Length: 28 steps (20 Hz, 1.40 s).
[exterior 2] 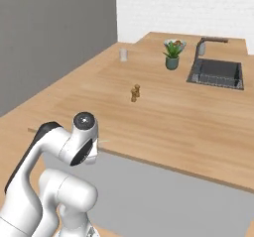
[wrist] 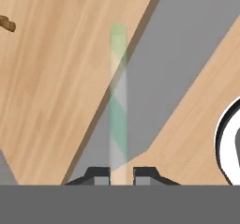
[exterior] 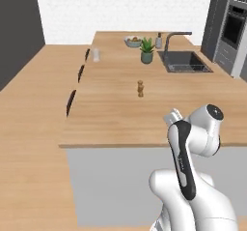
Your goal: Take a straw from the drawer in front and place it inside the glass cup on the dining counter.
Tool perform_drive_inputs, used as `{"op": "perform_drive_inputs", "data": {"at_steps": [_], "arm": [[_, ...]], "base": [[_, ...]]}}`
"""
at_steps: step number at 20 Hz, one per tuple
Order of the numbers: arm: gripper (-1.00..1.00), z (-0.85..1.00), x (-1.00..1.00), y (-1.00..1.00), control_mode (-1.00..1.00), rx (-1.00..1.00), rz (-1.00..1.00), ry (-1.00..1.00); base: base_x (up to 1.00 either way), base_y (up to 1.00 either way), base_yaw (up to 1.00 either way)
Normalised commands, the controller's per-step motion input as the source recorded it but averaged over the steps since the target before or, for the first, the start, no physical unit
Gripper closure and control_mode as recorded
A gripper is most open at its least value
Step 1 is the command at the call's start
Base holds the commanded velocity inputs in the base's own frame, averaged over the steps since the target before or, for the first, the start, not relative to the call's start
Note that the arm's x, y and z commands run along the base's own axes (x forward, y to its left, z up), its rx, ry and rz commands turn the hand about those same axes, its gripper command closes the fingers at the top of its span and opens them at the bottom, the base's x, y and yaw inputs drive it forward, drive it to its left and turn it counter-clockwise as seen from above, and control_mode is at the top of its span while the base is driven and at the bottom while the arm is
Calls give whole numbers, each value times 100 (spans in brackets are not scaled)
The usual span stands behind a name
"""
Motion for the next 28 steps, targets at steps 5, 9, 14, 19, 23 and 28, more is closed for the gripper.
{"op": "perform_drive_inputs", "data": {"at_steps": [5,9,14,19,23,28], "arm": [[100,0,0,0,100,0,0,0],[100,0,0,0,100,0,0,0],[100,0,0,0,100,0,0,0],[100,0,0,0,100,0,0,0],[100,0,0,0,100,0,0,0],[100,0,0,0,100,0,0,0]], "base": [[59,100,-28],[43,100,-25],[21,100,-27],[29,100,-39],[49,100,-44],[54,100,-45]]}}
